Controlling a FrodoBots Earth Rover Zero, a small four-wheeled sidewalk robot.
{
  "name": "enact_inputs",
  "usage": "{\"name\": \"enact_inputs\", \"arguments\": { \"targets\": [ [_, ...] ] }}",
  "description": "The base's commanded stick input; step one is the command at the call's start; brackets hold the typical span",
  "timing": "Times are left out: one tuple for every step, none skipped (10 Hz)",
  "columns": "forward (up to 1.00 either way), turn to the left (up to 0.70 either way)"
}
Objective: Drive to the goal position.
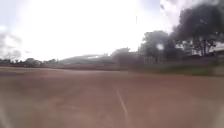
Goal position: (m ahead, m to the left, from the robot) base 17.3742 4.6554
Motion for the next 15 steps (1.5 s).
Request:
{"name": "enact_inputs", "arguments": {
  "targets": [
    [0.70,0.00],
    [0.70,0.00],
    [0.70,0.00],
    [0.70,0.00],
    [0.70,0.00],
    [0.70,0.00],
    [0.70,0.00],
    [0.70,0.00],
    [0.70,0.00],
    [0.70,0.00],
    [0.70,0.00],
    [0.70,0.00],
    [0.70,0.00],
    [0.70,0.00],
    [0.70,0.00]
  ]
}}
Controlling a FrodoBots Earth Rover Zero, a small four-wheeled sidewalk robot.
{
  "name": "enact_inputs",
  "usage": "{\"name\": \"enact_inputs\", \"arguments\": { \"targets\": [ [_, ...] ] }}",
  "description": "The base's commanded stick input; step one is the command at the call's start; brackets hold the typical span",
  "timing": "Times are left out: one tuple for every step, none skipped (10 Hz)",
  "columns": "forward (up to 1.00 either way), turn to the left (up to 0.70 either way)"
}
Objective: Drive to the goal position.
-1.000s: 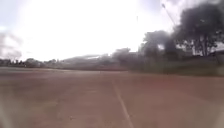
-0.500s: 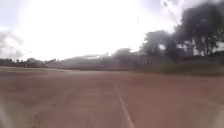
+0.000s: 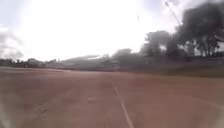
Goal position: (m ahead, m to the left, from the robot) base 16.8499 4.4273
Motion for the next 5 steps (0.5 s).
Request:
{"name": "enact_inputs", "arguments": {
  "targets": [
    [0.70,0.00],
    [0.70,0.00],
    [0.70,0.00],
    [0.70,0.00],
    [0.70,0.00]
  ]
}}
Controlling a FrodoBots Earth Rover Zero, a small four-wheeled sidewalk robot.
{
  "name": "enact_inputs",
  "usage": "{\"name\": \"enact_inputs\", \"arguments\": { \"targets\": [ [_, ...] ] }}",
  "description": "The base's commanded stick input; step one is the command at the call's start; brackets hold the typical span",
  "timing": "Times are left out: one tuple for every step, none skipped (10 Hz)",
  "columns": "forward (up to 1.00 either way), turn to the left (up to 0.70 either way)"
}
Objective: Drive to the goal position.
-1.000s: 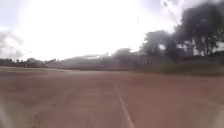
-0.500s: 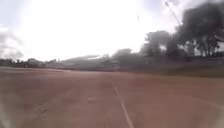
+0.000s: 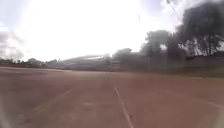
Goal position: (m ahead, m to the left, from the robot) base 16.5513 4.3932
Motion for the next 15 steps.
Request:
{"name": "enact_inputs", "arguments": {
  "targets": [
    [0.70,0.00],
    [0.70,0.00],
    [0.70,0.00],
    [0.70,0.00],
    [0.70,0.00],
    [0.70,0.00],
    [0.70,0.00],
    [0.70,0.00],
    [0.70,0.00],
    [0.70,0.00],
    [0.70,0.00],
    [0.70,0.00],
    [0.70,0.00],
    [0.70,0.00],
    [0.70,0.00]
  ]
}}
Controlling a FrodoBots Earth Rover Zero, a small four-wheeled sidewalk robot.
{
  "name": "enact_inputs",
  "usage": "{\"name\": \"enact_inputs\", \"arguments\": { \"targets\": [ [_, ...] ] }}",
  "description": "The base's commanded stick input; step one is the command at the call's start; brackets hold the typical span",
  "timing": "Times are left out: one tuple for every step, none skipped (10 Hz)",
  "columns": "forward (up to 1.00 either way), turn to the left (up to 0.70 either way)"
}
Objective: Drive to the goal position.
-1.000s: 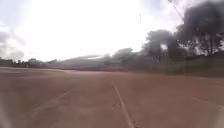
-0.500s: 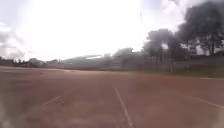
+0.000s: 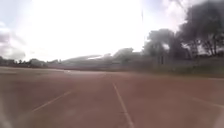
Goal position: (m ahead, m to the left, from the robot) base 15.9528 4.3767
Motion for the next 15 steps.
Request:
{"name": "enact_inputs", "arguments": {
  "targets": [
    [0.70,0.00],
    [0.70,0.00],
    [0.70,0.00],
    [0.70,0.00],
    [0.70,0.00],
    [0.70,0.00],
    [0.70,0.00],
    [0.70,0.00],
    [0.70,0.00],
    [0.70,0.00],
    [0.70,0.00],
    [0.70,0.00],
    [0.70,0.00],
    [0.70,0.00],
    [0.70,0.00]
  ]
}}
